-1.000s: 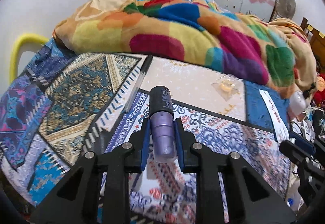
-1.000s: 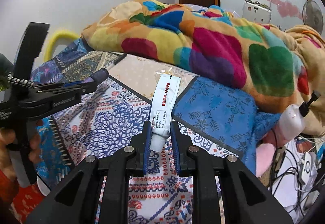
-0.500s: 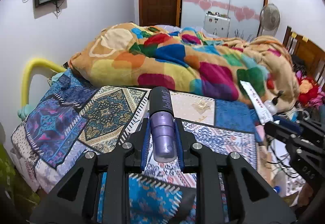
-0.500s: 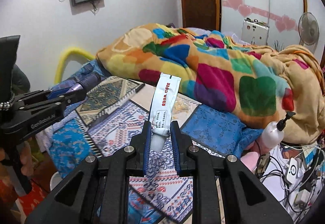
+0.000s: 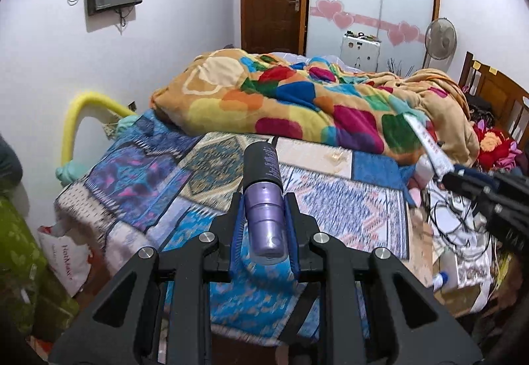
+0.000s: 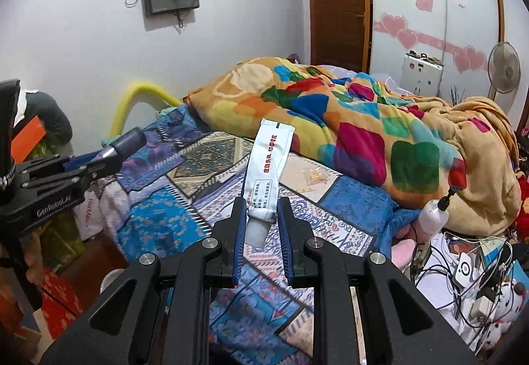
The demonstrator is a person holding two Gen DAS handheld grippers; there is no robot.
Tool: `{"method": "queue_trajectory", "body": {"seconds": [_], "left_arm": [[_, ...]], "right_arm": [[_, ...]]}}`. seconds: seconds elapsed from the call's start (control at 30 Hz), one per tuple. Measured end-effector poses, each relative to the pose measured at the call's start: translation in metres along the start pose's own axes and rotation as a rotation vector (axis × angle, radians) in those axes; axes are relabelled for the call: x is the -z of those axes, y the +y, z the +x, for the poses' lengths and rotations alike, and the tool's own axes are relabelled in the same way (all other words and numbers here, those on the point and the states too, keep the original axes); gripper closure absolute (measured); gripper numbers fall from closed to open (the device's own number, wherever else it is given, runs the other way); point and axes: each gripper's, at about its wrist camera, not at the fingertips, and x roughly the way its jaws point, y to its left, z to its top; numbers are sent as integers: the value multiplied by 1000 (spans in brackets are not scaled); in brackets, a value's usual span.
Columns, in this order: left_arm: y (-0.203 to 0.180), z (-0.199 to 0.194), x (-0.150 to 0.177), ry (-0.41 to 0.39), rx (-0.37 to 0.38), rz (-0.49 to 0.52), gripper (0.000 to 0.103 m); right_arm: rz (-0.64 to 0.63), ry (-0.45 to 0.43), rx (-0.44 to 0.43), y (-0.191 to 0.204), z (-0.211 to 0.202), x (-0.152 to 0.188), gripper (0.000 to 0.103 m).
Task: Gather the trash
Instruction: 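Lift the tube and purple cylinder and carry them toward the bucket, then open the right gripper over the bucket while the left gripper holds the purple cylinder above it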
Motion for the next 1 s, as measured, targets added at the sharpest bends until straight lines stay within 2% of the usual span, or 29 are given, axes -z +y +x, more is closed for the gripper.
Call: {"method": "queue_trajectory", "body": {"seconds": [0.13,0.43,0.7,1.0], "left_arm": [[18,-21,22,7,-27,-8,80],[79,-50,74,49,-68,-114,81],[141,-65,115,91,-140,-168,81],[211,-65,168,148,-193,-287,81]], "right_arm": [[-19,4,-15,18,-11,8,86],[-80,60,-79,74,-5,28,86],[-137,119,-157,137,19,40,86],[-241,215,-251,215,61,59,86]]}}
